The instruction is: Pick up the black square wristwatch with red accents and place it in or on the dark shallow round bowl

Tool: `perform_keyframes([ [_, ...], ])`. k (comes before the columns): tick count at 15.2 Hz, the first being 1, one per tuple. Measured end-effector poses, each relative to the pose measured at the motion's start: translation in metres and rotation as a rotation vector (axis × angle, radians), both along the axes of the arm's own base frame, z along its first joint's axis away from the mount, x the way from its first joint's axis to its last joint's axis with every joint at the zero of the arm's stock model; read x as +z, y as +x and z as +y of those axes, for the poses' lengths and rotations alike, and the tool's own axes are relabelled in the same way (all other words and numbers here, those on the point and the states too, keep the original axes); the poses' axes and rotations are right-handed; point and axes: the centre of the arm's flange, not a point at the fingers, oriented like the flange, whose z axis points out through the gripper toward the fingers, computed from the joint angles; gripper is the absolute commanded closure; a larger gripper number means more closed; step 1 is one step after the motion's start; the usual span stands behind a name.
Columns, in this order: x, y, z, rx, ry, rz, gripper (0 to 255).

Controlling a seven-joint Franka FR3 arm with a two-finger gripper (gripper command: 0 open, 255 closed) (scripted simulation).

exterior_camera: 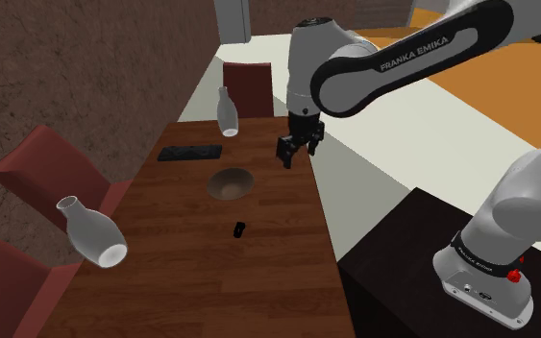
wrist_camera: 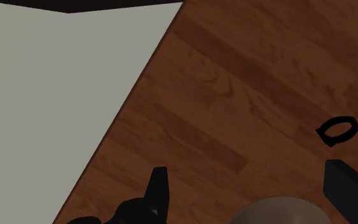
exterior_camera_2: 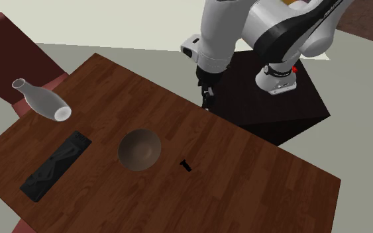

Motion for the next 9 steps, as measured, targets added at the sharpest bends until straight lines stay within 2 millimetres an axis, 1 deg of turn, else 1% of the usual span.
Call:
perform_keyframes([
  [2, -0.015, 0.006, 0.020, 0.009, -0.001, 0.006, 0],
  [5, -0.044, 0.023, 0.041, 0.020, -0.002, 0.015, 0],
  [8, -0.070, 0.036, 0.073, 0.033, -0.002, 0.024, 0],
  [9, -0.080, 0.043, 0.080, 0.037, -0.002, 0.027, 0],
])
